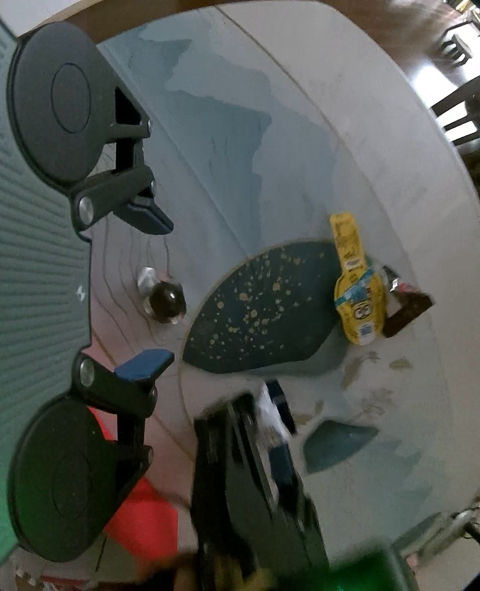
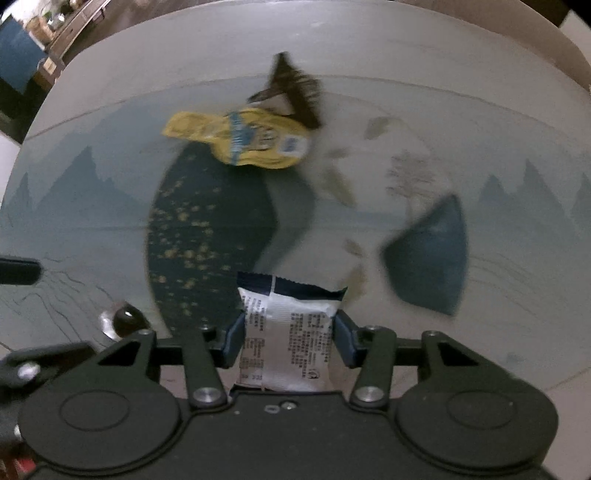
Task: Organize snacks
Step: 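Grasp the white wrapped candy with the right tool while the left tool reaches the dark round candy, then grasp the dark round candy with the left tool while the right tool lifts the white candy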
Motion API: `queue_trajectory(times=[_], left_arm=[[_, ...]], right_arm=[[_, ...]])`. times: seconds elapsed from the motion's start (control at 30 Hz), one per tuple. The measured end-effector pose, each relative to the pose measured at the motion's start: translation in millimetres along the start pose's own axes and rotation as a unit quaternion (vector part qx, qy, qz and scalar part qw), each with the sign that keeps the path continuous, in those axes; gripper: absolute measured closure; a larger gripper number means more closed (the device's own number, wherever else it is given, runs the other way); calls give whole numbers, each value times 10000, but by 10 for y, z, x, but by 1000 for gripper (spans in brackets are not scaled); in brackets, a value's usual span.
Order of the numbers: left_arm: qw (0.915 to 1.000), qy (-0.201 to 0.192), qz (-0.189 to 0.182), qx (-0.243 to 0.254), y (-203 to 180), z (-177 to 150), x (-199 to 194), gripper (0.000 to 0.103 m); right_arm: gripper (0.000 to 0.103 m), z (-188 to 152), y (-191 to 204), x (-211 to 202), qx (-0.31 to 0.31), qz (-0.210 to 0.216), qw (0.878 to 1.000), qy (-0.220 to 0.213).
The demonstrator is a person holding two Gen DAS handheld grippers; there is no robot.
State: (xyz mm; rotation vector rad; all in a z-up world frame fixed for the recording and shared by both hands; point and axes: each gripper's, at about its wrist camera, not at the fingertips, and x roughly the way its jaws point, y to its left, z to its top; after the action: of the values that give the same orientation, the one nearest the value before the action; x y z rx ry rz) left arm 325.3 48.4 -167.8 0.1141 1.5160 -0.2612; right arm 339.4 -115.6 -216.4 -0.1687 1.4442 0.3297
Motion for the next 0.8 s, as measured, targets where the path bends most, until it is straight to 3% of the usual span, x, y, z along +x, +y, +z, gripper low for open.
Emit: queue_trajectory(times=[0.37, 0.47, 0.53, 0.8], left_arm=[[9986, 523, 9, -5, 8, 61, 532, 53], [9988, 498, 45, 14, 5, 62, 535, 56], [9988, 471, 144, 34, -12, 58, 516, 66], [9994, 297, 136, -89, 4, 20, 435, 71]], right_arm=[[54, -80, -276, -49, 202, 335, 9992, 23], [54, -62, -298, -48, 218, 355, 9991, 23], [54, -62, -299, -40, 223, 351, 9991, 32], [54, -84, -330, -84, 286, 384, 9989, -14]])
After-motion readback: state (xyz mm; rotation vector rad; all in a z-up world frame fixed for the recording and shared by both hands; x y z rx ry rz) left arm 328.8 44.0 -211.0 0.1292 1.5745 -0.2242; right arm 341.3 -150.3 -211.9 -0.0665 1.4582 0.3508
